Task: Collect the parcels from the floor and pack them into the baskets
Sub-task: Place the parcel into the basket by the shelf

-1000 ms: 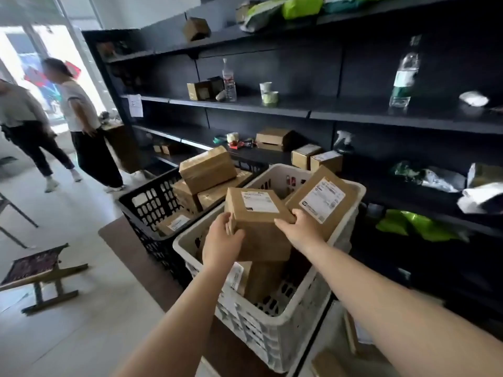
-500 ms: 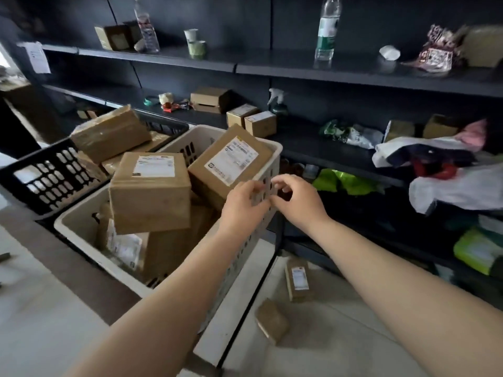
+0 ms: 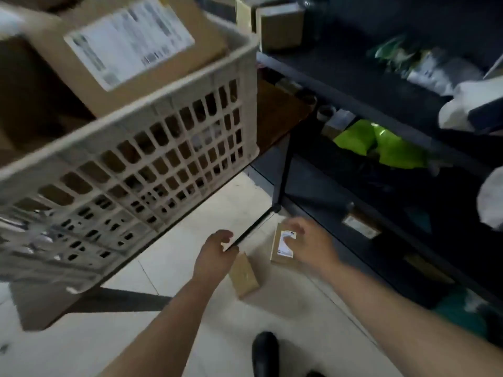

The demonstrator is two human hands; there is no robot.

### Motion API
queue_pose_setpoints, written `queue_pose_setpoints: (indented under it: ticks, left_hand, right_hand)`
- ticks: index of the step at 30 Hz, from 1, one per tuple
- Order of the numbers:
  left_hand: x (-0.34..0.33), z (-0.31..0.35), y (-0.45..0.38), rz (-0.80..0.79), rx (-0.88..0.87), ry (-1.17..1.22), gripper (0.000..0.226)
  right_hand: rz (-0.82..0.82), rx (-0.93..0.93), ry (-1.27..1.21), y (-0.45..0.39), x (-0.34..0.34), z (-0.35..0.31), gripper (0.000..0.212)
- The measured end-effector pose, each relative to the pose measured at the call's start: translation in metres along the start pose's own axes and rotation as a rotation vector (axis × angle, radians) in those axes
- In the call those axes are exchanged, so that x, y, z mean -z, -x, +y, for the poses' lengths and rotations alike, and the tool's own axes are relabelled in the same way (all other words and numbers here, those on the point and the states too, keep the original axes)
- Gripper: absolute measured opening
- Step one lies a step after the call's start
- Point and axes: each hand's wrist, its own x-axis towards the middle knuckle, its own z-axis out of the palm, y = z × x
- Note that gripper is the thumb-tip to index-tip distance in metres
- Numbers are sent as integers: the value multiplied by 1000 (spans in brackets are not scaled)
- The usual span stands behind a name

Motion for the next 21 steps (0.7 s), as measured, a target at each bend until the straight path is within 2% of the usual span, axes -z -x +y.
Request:
queue_pose_setpoints:
  ticks: [6, 12, 16, 18, 21]
  left_hand:
    - [-125, -166, -95, 33, 202, -57, 36]
    - [-244, -316, -186, 103, 341, -56, 49]
    - [-292, -382, -238, 189, 452, 42, 30]
    - [-311, -406, -253, 211, 458, 97, 33]
    - [-335, -422, -260, 254, 357, 168, 43]
  right_hand:
    - [-182, -76, 30, -79, -158, 147, 33]
    - [-350, -119, 50, -146, -323, 287, 53]
    - [-381, -122, 109, -186, -401, 345, 70]
    - [-433, -169, 87, -198, -426, 364, 79]
    - [-483, -249, -68, -200, -448, 380, 70]
